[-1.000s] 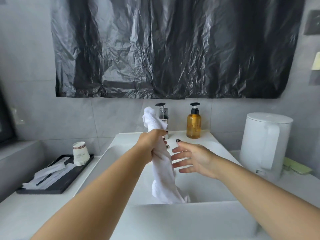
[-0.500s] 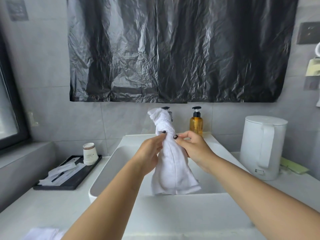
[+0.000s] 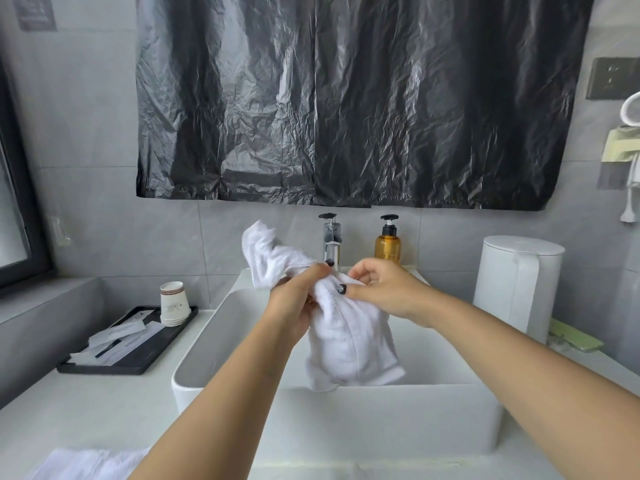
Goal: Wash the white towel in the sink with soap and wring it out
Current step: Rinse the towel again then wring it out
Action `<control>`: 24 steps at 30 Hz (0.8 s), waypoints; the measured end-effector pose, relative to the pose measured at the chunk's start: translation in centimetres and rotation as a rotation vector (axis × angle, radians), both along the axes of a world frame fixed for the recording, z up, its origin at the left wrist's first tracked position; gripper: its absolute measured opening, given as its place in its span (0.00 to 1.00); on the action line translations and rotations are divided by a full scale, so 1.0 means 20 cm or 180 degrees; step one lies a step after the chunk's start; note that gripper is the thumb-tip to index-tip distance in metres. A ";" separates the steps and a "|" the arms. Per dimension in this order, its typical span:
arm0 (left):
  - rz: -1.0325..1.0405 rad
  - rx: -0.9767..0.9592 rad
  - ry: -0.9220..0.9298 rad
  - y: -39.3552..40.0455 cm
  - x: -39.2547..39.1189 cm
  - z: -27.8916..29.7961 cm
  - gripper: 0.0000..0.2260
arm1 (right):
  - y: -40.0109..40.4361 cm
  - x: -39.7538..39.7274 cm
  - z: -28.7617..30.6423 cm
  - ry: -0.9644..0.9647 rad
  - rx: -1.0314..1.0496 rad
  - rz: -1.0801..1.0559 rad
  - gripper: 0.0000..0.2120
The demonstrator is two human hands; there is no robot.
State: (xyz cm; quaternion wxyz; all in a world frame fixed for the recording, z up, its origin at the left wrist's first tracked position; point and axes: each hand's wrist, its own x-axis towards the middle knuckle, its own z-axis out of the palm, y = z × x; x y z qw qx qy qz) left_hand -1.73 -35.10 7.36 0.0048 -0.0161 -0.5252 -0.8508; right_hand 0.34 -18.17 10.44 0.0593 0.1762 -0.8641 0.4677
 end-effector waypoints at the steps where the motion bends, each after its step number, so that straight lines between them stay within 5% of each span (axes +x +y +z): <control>1: -0.0005 -0.0009 -0.0028 0.01 0.01 0.01 0.11 | 0.00 0.00 0.01 0.0240 0.0001 0.0041 0.06; 8: 0.0123 0.0101 0.0028 0.02 0.00 0.05 0.25 | -0.07 0.01 0.02 0.1534 -0.0044 -0.0346 0.08; 12: 0.0798 -0.0510 -0.0176 0.04 -0.03 0.09 0.37 | -0.03 0.03 0.07 0.0788 -0.0087 -0.0272 0.09; 14: 0.0536 -0.0657 -0.0343 0.02 -0.02 0.14 0.48 | -0.02 0.05 0.09 0.0223 0.0345 -0.0220 0.14; 15: 0.0227 -0.0645 -0.0412 0.01 -0.03 0.15 0.45 | 0.00 0.04 0.10 0.0232 0.0607 -0.0272 0.14; 18: -0.0707 -0.0963 -0.0229 -0.03 0.01 0.17 0.15 | 0.04 0.02 0.14 0.0890 0.0850 -0.0744 0.05; 19: -0.0871 -0.1026 -0.0086 -0.04 0.00 0.15 0.17 | 0.06 0.01 0.16 0.1102 0.0804 -0.0874 0.05; 24: -0.0196 -0.0725 -0.0224 -0.04 -0.02 0.06 0.46 | 0.12 -0.05 0.23 0.1886 0.0723 -0.1039 0.06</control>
